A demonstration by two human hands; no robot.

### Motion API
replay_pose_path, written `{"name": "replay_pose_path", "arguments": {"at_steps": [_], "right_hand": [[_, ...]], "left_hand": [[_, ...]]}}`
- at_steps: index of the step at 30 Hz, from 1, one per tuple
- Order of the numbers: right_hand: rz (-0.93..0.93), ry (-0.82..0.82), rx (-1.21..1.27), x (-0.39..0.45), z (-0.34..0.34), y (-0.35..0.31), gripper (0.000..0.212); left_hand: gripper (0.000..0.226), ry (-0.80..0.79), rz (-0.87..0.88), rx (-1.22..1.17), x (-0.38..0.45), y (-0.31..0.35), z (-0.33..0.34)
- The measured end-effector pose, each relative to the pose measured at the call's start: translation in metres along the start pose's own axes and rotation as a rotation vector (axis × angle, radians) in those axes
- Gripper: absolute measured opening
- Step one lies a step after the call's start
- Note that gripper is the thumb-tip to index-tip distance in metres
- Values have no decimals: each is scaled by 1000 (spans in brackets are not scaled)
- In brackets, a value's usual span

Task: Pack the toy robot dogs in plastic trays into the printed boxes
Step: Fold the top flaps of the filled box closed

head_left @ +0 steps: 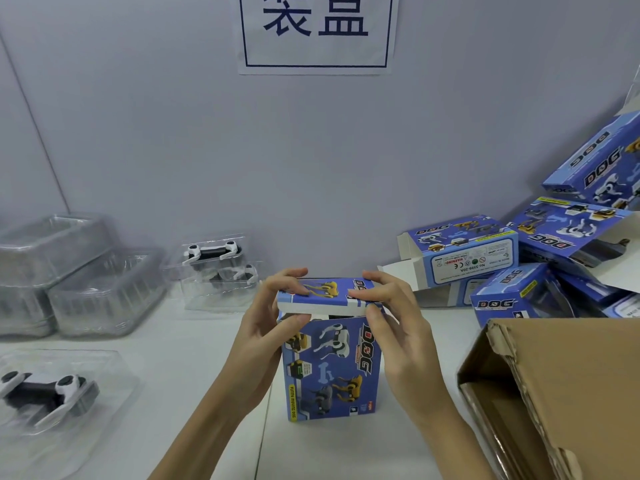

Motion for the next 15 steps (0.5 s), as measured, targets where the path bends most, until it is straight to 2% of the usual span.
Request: {"name": "replay_pose_path", "arguments": {"at_steps": [3,5,10,15], "right_hand": [[-12,2,3,0,1,1,24],[-20,1,-5,0,2,0,21],[-56,2,-62,0,4,-2,28],[136,97,234,-7,12,6,29]], "left_hand": [[24,-18,-10,-2,-1,1,0],[21,27,1,8,-1,4,-2],[24,118,102,110,-3,14,-1],[24,87,124,170,-5,19,1]]}}
Point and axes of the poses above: each hand's wrist, its own x-axis towards the middle knuckle, its own z-axis out of the palm, y = z × x, the point moved 9 cm from there along x, towards the middle knuckle, and after that the axes turned 15 degrees about -z, right-handed, at the moved point
